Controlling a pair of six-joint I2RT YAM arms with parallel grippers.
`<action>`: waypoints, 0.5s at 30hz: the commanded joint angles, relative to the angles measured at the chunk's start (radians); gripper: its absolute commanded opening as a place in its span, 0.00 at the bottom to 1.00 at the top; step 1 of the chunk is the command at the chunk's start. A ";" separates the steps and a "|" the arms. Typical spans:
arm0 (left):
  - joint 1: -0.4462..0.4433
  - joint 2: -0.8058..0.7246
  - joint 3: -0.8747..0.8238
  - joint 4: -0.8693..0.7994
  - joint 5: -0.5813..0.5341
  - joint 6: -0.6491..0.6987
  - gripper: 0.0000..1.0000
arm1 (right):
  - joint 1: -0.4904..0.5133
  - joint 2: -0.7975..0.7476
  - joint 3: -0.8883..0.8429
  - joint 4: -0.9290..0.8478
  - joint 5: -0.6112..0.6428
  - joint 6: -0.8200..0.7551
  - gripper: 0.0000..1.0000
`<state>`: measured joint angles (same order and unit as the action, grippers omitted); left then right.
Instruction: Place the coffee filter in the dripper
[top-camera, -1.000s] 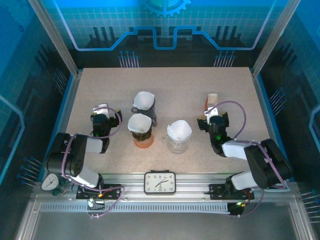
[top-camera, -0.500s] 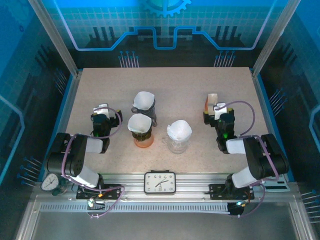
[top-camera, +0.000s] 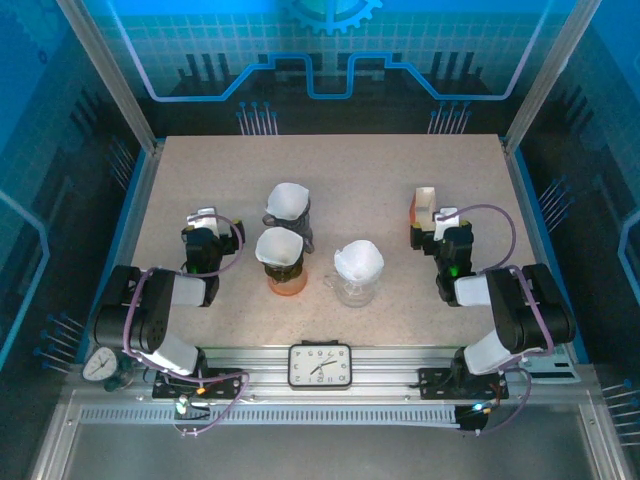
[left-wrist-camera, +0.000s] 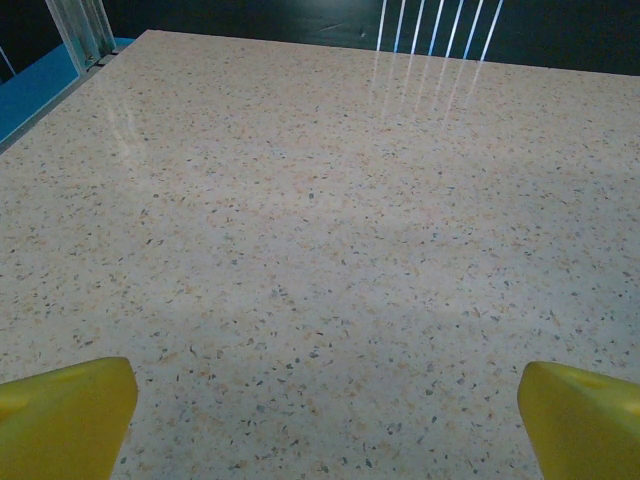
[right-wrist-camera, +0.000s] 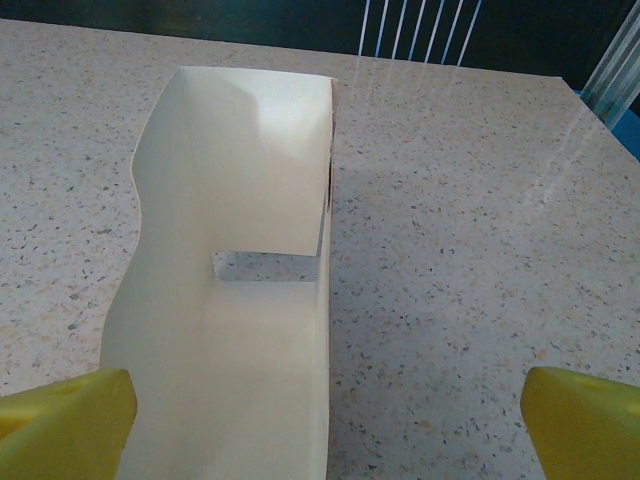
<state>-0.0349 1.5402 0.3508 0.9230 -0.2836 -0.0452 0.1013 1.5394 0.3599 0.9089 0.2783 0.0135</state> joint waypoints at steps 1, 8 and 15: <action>-0.005 0.009 0.016 0.028 -0.006 0.016 0.99 | -0.006 -0.001 0.014 0.025 0.003 0.013 1.00; -0.004 0.009 0.016 0.030 -0.006 0.016 0.99 | -0.005 0.000 0.014 0.025 0.006 0.013 1.00; -0.005 0.009 0.016 0.030 -0.006 0.016 0.99 | 0.001 0.001 0.019 0.021 0.003 0.004 1.00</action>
